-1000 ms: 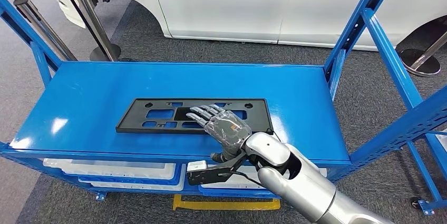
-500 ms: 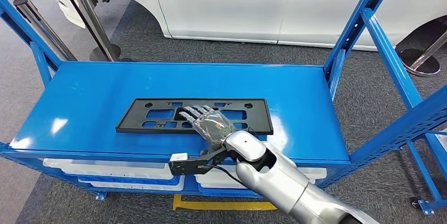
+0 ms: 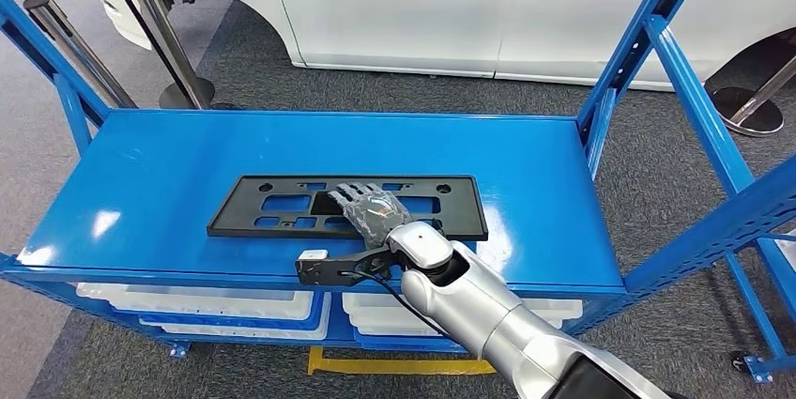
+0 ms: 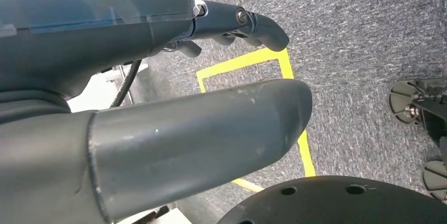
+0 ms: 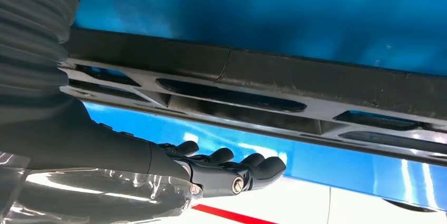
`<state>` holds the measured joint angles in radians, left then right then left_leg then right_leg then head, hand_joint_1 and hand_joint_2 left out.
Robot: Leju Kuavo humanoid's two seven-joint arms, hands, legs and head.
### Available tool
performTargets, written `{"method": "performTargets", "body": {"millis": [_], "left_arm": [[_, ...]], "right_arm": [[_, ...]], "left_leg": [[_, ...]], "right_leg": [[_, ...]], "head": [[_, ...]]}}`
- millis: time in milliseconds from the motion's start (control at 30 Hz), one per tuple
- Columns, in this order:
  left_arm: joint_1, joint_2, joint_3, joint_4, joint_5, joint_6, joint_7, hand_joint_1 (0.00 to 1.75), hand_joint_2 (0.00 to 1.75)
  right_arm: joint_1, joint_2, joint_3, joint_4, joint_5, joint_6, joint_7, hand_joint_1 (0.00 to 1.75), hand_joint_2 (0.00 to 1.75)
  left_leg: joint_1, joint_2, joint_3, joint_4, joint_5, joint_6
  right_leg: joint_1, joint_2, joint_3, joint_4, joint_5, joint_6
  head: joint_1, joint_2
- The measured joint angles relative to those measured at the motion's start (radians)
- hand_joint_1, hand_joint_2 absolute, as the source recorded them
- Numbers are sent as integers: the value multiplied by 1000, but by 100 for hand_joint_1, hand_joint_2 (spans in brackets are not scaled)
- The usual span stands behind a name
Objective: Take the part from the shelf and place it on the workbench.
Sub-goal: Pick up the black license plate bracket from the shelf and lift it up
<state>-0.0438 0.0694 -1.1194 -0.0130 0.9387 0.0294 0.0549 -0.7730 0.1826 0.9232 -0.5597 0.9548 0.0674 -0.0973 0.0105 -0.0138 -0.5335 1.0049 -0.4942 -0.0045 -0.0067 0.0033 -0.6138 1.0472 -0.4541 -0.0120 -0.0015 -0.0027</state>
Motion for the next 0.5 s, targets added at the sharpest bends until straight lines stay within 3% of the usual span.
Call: {"method": "performTargets", "body": {"millis": [500], "left_arm": [[0,0,-39,0,43,-6,-5,0,0]], "right_arm": [[-13,42,-58,58,101,-22,20,0,175]], "left_leg": [[0,0,0,0,0,0]], "right_leg": [[0,0,0,0,0,0]], "head": [[0,0]]}}
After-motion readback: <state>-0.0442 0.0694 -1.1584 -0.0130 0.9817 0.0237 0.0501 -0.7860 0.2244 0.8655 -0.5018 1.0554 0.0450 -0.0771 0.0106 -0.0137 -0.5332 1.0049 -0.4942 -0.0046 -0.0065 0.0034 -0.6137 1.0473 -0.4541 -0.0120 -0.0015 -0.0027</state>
